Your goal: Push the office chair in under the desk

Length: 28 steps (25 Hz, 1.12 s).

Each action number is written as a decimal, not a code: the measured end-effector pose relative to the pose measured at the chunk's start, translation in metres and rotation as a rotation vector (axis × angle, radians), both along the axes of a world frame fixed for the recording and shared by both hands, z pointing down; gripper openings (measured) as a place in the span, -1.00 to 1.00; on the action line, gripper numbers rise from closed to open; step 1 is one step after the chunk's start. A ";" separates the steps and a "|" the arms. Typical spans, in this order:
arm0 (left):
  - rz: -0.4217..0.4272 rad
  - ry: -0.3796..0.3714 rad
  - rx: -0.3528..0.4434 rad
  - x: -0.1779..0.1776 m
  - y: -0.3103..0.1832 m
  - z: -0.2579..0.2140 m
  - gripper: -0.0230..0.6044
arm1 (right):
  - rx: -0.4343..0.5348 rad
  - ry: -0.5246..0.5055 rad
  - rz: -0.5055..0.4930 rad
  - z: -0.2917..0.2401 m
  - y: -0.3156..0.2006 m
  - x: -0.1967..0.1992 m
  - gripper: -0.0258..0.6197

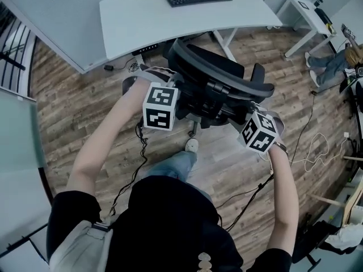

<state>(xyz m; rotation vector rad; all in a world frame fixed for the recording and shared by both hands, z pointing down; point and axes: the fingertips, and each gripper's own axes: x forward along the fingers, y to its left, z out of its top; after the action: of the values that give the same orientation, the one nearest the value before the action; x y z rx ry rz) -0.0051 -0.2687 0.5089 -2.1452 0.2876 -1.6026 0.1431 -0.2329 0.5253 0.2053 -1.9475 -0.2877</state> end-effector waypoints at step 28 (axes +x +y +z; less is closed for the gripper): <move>-0.326 -0.005 -0.001 0.039 -0.150 0.003 -0.46 | -0.014 -0.001 -0.328 0.004 -0.200 0.043 -0.54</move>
<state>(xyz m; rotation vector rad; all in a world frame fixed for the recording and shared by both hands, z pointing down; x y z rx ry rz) 0.0337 -0.4191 0.5119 -2.1798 0.6643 -1.7789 0.1858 -0.4332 0.5289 -0.1258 -1.9804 -0.4887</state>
